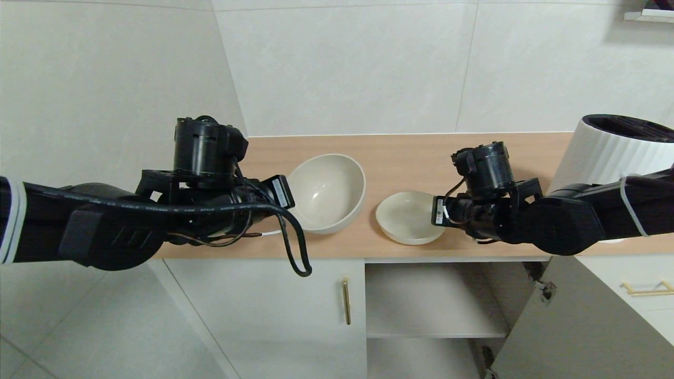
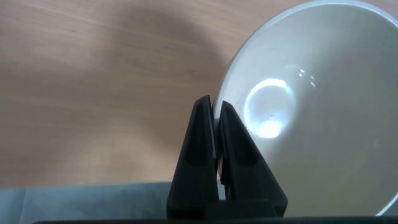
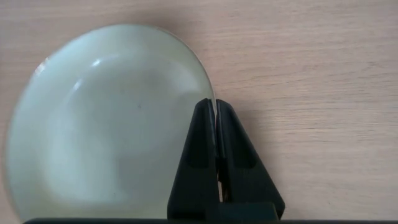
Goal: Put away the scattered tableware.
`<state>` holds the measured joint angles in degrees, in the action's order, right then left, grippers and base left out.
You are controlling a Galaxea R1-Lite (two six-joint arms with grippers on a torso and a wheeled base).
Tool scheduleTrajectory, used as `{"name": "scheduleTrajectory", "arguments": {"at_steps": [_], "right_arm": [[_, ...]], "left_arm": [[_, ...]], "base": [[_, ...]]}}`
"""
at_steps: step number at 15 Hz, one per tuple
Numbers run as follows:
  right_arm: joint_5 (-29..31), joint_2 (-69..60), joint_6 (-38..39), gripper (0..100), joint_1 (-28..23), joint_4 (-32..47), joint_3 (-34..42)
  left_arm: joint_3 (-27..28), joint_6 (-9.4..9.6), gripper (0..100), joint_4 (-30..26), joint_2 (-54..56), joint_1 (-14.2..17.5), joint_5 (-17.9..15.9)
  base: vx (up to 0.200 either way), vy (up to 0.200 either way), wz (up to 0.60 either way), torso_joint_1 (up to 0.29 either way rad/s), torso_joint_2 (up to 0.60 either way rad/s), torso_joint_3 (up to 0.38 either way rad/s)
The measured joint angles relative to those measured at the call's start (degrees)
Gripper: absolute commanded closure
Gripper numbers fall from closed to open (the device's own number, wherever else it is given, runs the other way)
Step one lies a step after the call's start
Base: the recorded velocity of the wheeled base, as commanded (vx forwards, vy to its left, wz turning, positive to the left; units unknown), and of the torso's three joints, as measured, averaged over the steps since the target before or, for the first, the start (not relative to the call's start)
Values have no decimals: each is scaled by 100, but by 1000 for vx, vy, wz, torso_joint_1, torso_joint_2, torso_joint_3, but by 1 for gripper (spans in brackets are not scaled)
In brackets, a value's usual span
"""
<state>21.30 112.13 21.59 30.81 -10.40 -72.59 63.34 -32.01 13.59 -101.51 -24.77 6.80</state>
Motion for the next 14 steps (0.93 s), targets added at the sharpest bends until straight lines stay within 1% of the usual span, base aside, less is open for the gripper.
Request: {"name": "scheduleTrajectory", "arguments": {"at_steps": [2,4,6,7,8,9,11,14], "right_arm": [[-368,-343,66,100,-13,176,118],[-863,-879,88,100,-16,518,291],[-1271,-1527,93,100,-16,879,549],[-1419,-1858,90,100,-16,1089,744],[-1501,-2136,83,100,-16,1251,959],[-1529,-2345,72,100,-16,1293,1169],[-1531,-2594,77,100,-16,1261,1410],[-1534,-2822,50,100,-24,1250,1592]], "left_arm": [[-207,40,100,0,232,0,-13],[-508,183,100,-2,617,-4,-90],[-883,335,100,-54,1115,-2,-313],[-1092,396,100,-144,1430,-2,-492],[-1276,446,100,-358,1731,-4,-669],[-1406,478,100,-607,1959,-6,-759],[-1532,491,100,-695,2241,-34,-784],[-1630,497,100,-708,2372,-129,-784]], "base": [[0,0,0,0,0,0],[0,0,0,0,0,0],[0,0,0,0,0,0],[0,0,0,0,0,0],[0,0,0,0,0,0],[0,0,0,0,0,0],[0,0,0,0,0,0],[0,0,0,0,0,0]]}}
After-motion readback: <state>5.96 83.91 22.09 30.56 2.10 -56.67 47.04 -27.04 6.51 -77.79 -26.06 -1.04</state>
